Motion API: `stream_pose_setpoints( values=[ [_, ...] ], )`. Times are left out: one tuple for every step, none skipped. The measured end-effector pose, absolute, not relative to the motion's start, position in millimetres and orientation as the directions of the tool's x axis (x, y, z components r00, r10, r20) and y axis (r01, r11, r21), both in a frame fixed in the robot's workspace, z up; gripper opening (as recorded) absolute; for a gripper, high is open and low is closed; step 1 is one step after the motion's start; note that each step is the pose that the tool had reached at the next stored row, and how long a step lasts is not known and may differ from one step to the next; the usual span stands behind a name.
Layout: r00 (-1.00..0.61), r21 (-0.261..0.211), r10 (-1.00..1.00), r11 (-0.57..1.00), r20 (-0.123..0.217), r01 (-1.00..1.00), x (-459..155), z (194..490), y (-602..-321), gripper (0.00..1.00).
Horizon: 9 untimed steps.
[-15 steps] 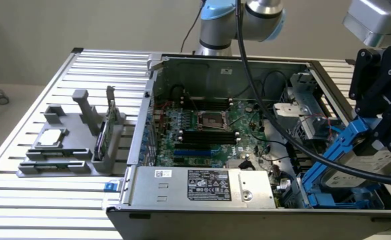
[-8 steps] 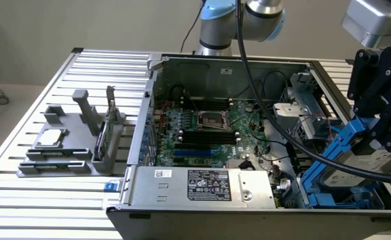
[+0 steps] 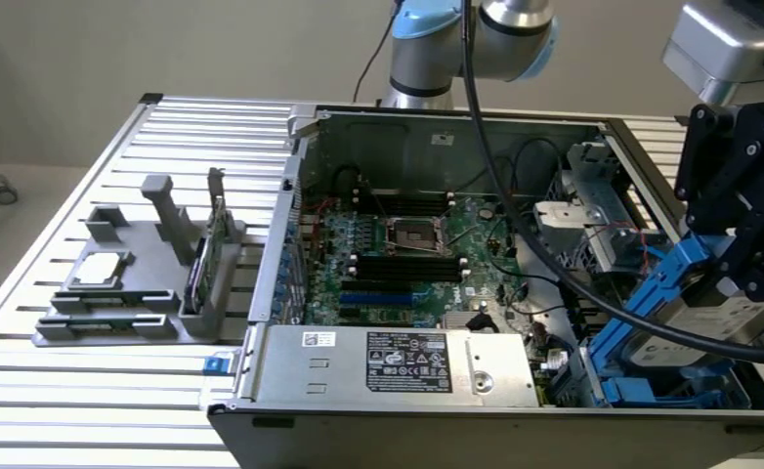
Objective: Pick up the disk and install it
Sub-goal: 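Insert the disk into the insertion slot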
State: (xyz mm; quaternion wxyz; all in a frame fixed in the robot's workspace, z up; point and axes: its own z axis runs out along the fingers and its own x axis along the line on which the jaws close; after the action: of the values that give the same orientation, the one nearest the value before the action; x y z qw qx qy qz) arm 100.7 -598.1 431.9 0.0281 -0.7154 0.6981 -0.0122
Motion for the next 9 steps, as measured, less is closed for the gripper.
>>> stream_pose_setpoints(
  values=[
    [0.025,-0.057,-0.999,-0.024,-0.022,-0.998,100.8,431.0,-597.9,0.33],
    [0.025,-0.057,-0.999,-0.024,-0.023,-0.998,100.8,430.2,-597.7,0.33],
    [0.025,-0.057,-0.999,-0.024,-0.023,-0.998,100.8,429.4,-597.6,0.33],
    [0.025,-0.057,-0.999,-0.024,-0.024,-0.998,100.8,428.5,-597.4,0.33],
    [0.025,-0.056,-0.999,-0.024,-0.024,-0.998,100.8,427.7,-597.3,0.33],
    [0.025,-0.056,-0.999,-0.024,-0.025,-0.998,100.8,426.8,-597.2,0.33],
    [0.025,-0.056,-0.999,-0.024,-0.025,-0.998,100.8,425.9,-597.1,0.33],
    [0.025,-0.056,-0.999,-0.024,-0.026,-0.998,100.8,425.0,-597.0,0.33],
    [0.025,-0.056,-0.999,-0.024,-0.026,-0.998,100.8,423.9,-596.9,0.33]
  ],
)
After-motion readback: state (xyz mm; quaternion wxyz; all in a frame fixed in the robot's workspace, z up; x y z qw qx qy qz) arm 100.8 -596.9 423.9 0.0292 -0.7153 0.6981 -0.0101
